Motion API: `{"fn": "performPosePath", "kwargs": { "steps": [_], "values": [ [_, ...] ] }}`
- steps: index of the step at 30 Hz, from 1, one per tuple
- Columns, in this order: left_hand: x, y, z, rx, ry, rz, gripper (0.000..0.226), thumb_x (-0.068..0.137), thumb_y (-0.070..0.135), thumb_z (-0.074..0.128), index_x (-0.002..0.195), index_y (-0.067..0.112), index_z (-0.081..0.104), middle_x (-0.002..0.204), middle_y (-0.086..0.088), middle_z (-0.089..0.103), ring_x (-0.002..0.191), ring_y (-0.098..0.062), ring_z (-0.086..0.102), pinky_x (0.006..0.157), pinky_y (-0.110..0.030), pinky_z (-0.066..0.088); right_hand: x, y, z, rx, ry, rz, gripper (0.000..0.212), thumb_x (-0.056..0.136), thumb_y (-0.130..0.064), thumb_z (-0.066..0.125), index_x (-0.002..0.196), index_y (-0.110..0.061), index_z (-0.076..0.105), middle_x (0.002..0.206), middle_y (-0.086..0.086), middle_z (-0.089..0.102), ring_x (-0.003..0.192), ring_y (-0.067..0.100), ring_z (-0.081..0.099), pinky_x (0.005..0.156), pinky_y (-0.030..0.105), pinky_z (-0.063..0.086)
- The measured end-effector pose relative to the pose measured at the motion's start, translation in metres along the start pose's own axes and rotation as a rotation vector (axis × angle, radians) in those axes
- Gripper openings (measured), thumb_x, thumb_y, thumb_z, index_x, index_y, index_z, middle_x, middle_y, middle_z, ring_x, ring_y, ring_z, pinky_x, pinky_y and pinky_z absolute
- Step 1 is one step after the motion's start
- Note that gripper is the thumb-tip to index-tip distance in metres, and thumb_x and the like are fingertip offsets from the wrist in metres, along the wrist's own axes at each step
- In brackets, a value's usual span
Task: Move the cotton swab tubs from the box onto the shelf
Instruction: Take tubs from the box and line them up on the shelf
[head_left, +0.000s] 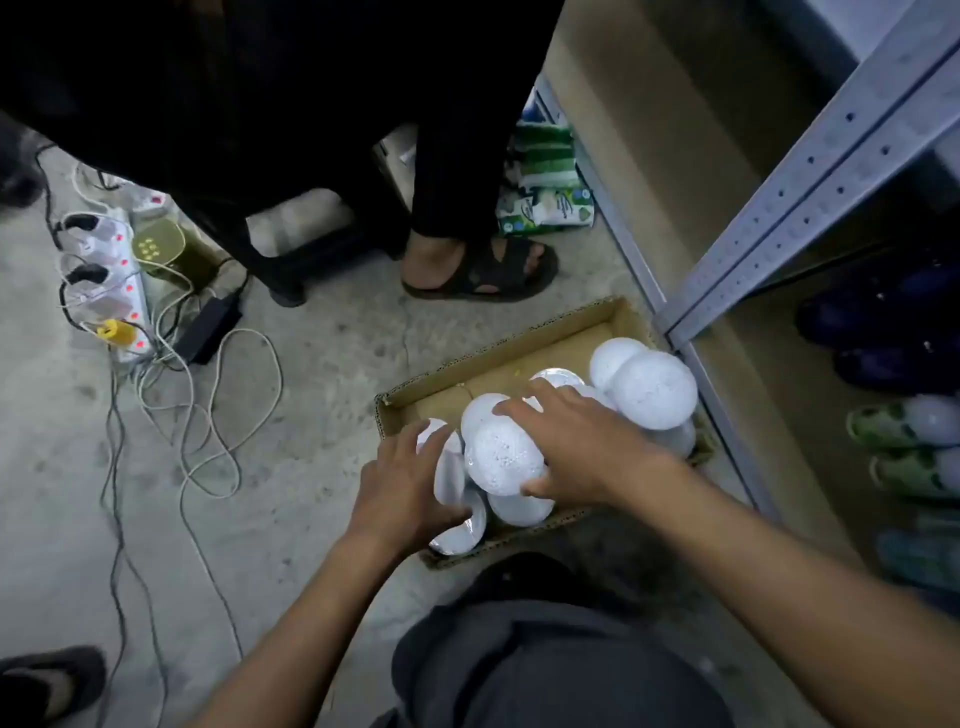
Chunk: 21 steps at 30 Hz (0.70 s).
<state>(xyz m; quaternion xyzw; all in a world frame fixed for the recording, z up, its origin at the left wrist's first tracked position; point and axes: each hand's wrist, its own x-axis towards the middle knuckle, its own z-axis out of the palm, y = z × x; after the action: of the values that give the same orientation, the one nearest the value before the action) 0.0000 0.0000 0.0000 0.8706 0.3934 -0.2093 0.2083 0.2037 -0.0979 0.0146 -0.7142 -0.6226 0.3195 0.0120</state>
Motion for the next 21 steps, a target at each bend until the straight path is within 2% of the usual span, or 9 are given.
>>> {"fn": "performPosePath", "kwargs": {
  "steps": [4, 9, 17, 21],
  "values": [
    [0.011, -0.013, 0.021, 0.001, 0.033, -0.016, 0.104, 0.063, 0.065, 0.074, 0.151, 0.04, 0.024, 0.155, 0.011, 0.024, 0.136, -0.022, 0.034, 0.102, -0.042, 0.042, 0.029, 0.009, 0.025, -0.163, 0.033, -0.15, 0.093, 0.068, -0.051, 0.079, 0.145, -0.028, 0.033, 0.146, 0.007, 0.04, 0.123, 0.031, 0.048, 0.099, 0.04, 0.04],
    [0.012, -0.024, 0.037, -0.065, 0.11, 0.026, 0.101, 0.06, 0.067, 0.076, 0.146, 0.044, 0.029, 0.148, 0.014, 0.031, 0.13, -0.02, 0.04, 0.099, -0.042, 0.045, 0.047, 0.008, 0.046, -0.304, 0.049, -0.246, 0.105, 0.061, -0.064, 0.079, 0.147, -0.025, 0.033, 0.149, 0.009, 0.04, 0.125, 0.033, 0.049, 0.109, 0.046, 0.035],
    [0.011, -0.028, 0.044, -0.137, 0.145, 0.072, 0.107, 0.06, 0.056, 0.081, 0.148, 0.039, 0.022, 0.143, 0.008, 0.026, 0.128, -0.023, 0.035, 0.094, -0.042, 0.049, 0.039, -0.006, 0.051, -0.384, 0.069, -0.18, 0.113, 0.064, -0.063, 0.081, 0.152, -0.02, 0.025, 0.15, 0.01, 0.036, 0.129, 0.035, 0.046, 0.116, 0.049, 0.026],
    [0.007, -0.031, 0.045, -0.129, 0.107, 0.04, 0.104, 0.063, 0.051, 0.08, 0.148, 0.035, 0.022, 0.144, 0.003, 0.025, 0.126, -0.027, 0.037, 0.09, -0.045, 0.051, 0.034, -0.007, 0.052, -0.371, 0.054, -0.165, 0.114, 0.066, -0.059, 0.08, 0.155, -0.022, 0.02, 0.15, 0.008, 0.035, 0.13, 0.032, 0.044, 0.116, 0.047, 0.026]
  ]
}}
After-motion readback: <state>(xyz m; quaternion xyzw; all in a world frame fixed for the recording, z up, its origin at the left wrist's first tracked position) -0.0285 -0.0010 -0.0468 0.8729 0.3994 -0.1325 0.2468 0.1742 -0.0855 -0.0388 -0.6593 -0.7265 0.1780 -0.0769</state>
